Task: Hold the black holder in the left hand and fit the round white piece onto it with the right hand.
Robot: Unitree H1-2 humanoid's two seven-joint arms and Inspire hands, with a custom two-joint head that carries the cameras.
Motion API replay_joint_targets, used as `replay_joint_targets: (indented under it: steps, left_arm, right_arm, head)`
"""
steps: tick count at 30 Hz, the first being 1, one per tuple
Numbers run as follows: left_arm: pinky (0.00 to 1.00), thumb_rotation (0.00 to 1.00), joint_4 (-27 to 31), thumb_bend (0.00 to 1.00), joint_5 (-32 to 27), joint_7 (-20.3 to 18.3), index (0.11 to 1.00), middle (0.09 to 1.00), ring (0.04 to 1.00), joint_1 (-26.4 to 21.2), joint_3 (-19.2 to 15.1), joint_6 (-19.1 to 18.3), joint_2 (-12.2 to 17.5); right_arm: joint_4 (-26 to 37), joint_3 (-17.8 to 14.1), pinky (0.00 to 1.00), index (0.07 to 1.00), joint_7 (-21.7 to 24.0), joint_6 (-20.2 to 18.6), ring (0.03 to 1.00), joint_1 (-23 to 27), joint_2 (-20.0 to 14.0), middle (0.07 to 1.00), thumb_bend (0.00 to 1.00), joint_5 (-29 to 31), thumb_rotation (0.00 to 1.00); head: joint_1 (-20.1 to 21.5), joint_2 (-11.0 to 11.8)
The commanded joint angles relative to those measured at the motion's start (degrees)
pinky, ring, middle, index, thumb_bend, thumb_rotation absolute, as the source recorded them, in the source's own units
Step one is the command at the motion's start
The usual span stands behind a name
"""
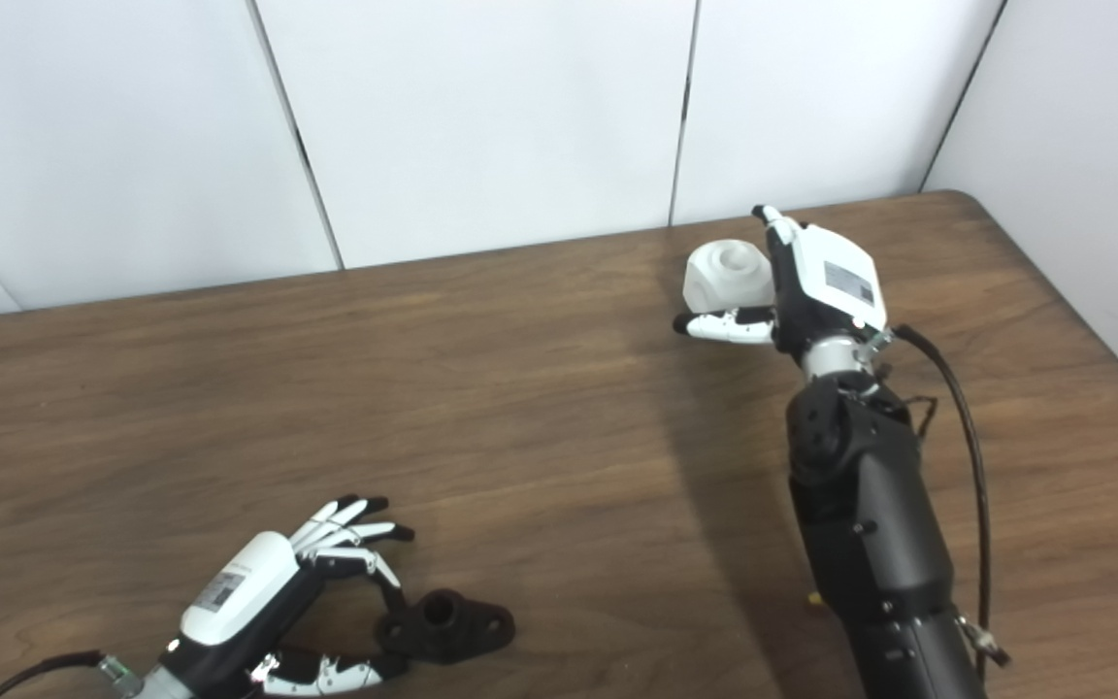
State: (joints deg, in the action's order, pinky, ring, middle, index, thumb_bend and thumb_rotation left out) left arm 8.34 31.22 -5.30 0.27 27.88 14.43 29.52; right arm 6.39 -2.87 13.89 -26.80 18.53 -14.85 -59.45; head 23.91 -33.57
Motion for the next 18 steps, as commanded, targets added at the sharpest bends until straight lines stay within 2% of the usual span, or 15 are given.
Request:
replay_joint_targets:
  steps: [1, 18]
  left_arm:
    - [1.00, 0.07, -4.62, 0.51, 3.57, -6.03, 0.488, 0.833, 0.961, 4.40, 2.24, -1.35, 2.57]
    - [1.00, 0.07, -5.73, 0.51, 3.59, -5.77, 0.488, 0.836, 0.962, 4.20, 2.05, -0.77, 2.38]
  right_arm:
    - [0.34, -0.30, 0.82, 0.941, -0.42, -0.10, 0.945, 2.87, -0.85, 0.916, 0.83, -1.43, 0.49]
    - [-5.40, 1.47, 0.78, 0.934, -1.65, -0.08, 0.901, 6.18, -2.33, 0.864, 0.84, -2.10, 0.48]
  head:
    - [0.18, 0.08]
    - [1.22, 1.14]
